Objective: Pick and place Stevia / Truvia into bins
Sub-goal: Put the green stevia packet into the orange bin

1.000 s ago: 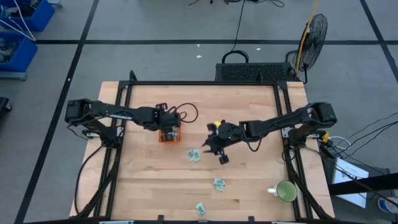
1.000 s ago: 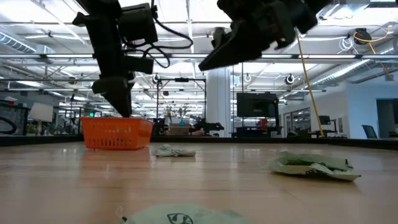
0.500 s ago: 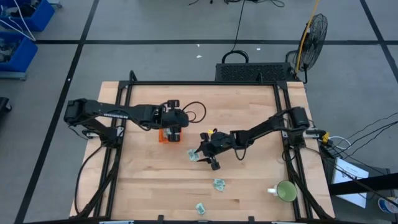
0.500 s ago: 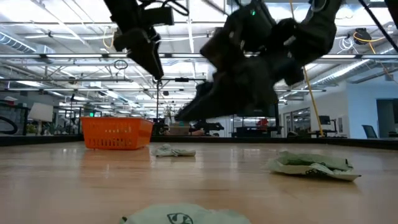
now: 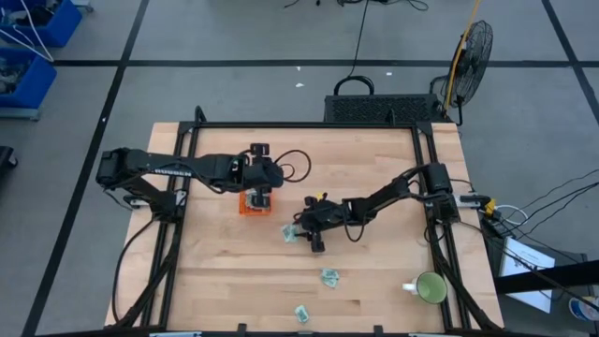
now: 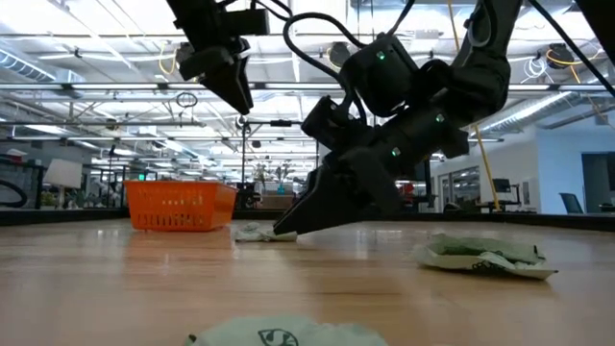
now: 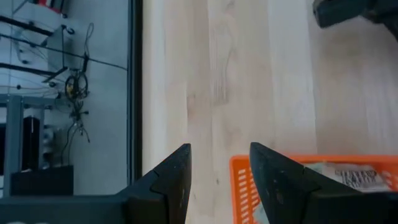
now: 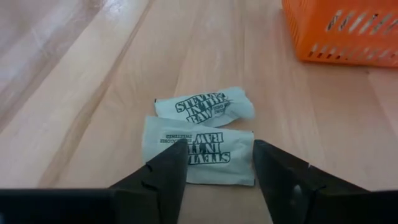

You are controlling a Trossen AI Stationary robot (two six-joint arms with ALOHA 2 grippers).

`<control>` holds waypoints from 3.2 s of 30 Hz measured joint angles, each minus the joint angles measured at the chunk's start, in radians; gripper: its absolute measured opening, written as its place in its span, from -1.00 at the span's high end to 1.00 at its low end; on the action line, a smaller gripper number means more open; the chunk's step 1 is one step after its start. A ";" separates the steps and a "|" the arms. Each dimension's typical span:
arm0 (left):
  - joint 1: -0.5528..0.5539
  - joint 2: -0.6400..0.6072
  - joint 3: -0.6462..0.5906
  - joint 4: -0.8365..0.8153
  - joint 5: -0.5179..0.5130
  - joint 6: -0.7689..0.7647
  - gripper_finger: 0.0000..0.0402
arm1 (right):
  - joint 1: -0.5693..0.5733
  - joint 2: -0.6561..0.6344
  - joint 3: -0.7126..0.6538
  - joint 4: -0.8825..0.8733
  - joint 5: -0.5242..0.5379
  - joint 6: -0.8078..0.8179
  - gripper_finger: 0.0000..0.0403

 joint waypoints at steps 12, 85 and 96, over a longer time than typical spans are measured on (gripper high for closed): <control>-0.041 -0.004 0.000 -0.216 -0.106 -0.060 0.21 | -0.010 -0.027 -0.001 -0.017 0.006 -0.010 0.80; 0.053 -0.425 -0.137 -0.335 -0.015 -0.414 0.54 | 0.034 -0.050 0.211 -0.207 -0.124 -0.121 0.09; 0.032 -0.425 -0.163 -0.164 -0.021 -0.368 0.54 | -0.003 0.110 0.206 -0.082 -0.120 -0.073 0.02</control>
